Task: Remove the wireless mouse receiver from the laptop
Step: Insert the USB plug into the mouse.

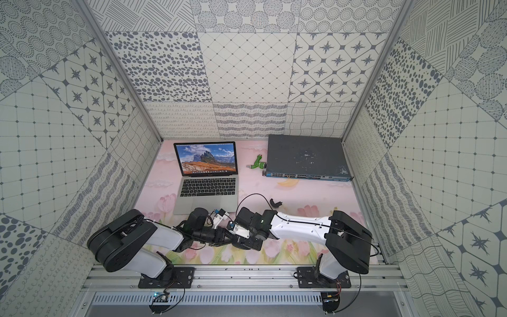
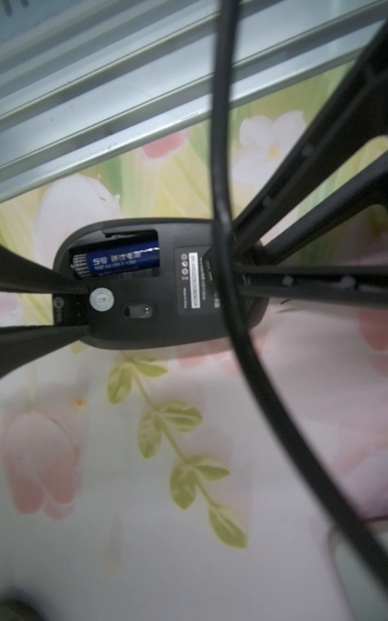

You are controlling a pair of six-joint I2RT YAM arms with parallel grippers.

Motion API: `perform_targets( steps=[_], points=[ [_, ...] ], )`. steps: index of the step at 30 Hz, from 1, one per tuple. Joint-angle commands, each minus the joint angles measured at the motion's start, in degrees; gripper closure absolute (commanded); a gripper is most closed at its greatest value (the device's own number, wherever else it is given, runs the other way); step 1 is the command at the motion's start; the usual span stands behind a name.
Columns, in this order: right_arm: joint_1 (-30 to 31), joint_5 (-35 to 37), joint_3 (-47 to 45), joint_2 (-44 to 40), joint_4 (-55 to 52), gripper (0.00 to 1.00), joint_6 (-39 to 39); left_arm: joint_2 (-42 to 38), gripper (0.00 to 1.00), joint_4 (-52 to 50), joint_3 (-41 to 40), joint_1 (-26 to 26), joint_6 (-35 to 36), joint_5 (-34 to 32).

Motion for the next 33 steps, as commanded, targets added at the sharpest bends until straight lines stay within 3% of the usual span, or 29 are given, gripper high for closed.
perform_targets(
  steps=[1, 14, 33],
  points=[
    [-0.1, -0.3, 1.3, 0.7, -0.2, 0.95, -0.5, 1.0, 0.65, -1.8, 0.2, -1.1, -0.2, -1.1],
    [-0.2, 0.0, 1.1, 0.8, -0.3, 0.94, -0.5, 4.3, 0.75, 3.1, -0.1, -1.9, -1.7, -0.7],
    [-0.6, -0.9, 1.0, 1.9, -1.5, 0.85, -1.2, 2.3, 0.78, -1.4, 0.3, -1.9, 0.2, -1.6]
  ],
)
